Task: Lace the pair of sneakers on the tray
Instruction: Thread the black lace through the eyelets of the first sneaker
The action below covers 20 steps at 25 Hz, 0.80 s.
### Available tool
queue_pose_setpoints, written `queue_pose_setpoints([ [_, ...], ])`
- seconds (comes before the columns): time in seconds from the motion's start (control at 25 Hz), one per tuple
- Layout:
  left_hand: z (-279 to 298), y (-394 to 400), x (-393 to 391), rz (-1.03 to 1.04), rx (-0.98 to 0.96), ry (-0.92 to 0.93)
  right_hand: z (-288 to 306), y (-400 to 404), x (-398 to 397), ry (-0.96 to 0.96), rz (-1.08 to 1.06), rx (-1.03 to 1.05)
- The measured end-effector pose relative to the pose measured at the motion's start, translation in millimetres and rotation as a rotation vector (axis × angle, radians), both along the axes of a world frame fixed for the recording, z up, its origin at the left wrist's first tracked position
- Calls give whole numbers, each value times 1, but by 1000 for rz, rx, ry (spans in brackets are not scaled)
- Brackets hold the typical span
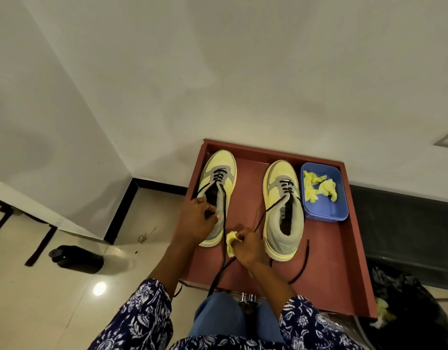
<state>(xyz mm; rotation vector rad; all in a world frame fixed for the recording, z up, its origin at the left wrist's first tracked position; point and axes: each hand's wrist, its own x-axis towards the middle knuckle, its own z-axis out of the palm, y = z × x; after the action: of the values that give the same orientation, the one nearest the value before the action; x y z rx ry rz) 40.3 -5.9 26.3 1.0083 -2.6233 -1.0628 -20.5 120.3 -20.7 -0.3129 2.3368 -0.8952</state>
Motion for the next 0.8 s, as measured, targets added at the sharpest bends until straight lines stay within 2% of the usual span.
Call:
queue_pose_setpoints([
  [0.08,0,3,-3,-10,14,-7,-2,4,2,27,12,45],
  [0.2,5,13,-8,-28,64,-5,-12,11,5,100,-101,40],
  [0.44,6,23,-14,-73,204,-23,0,20,23,247,-421,-270],
  [0.56,5,20,-14,-152,158,-61,6,10,31,193,-480,-351],
  [0.68,2,17,-17,-244,82,-77,7,-1,29,116,-518,-349],
  [0.8,-1,17,-19,-222,69,-65,8,-2,21,35,-541,-351],
])
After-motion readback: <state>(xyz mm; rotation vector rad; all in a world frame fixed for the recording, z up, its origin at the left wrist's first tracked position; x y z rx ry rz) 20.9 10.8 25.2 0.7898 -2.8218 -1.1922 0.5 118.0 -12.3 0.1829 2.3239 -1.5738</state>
